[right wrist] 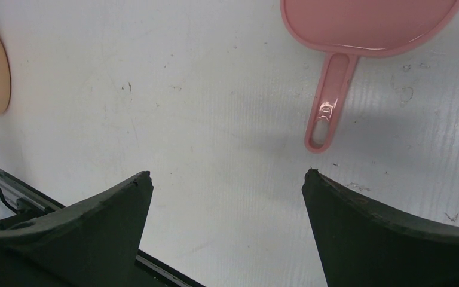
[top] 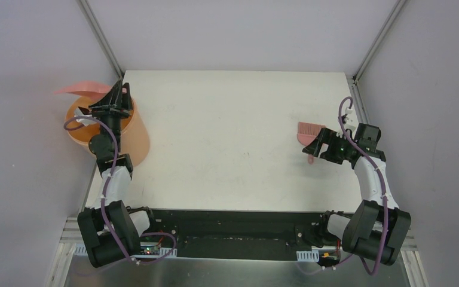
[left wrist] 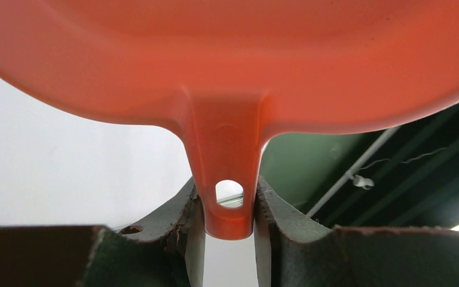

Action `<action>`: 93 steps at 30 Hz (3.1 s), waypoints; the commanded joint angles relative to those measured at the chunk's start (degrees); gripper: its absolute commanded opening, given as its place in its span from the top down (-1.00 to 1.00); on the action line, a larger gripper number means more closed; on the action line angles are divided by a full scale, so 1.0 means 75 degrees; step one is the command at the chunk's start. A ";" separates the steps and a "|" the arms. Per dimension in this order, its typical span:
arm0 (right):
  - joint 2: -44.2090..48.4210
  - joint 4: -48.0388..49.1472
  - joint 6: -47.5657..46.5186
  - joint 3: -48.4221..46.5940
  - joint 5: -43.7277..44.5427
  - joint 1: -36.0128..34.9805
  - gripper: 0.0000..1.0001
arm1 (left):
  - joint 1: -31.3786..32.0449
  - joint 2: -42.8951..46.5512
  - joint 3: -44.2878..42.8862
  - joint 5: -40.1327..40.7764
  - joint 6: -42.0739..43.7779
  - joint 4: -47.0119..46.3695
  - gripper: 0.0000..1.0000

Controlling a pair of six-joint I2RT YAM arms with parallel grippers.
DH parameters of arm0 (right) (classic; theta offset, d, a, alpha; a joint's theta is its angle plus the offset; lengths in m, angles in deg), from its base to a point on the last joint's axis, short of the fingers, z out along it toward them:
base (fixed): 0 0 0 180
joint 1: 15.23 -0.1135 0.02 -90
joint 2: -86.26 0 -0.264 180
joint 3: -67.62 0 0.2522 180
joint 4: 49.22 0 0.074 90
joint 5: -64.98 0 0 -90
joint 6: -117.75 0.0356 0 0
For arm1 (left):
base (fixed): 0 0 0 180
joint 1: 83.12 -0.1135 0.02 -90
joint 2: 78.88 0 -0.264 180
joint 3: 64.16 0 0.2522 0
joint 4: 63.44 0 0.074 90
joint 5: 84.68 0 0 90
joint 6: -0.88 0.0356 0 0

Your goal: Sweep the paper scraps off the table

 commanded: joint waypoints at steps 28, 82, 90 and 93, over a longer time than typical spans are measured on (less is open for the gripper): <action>0.0195 0.0272 -0.0163 0.0006 -0.0380 0.0156 -0.99 | 0.0395 -0.0558 -0.0096 0.1098 -0.1740 -0.2575 1.00; 0.0715 0.0128 -0.0137 -0.0197 -0.0630 0.0121 -0.98 | 0.4917 -0.2438 -0.6974 0.1209 1.3787 1.6719 1.00; 0.1021 0.0076 -0.0270 -0.0188 -0.0614 0.0121 -0.99 | 0.5619 -0.3530 -0.6621 0.1671 1.3678 1.6575 1.00; 0.1091 0.0029 -0.0289 -0.0217 -0.0717 0.0121 -0.99 | 0.5641 -0.3939 -0.6633 0.1566 1.3619 1.6384 1.00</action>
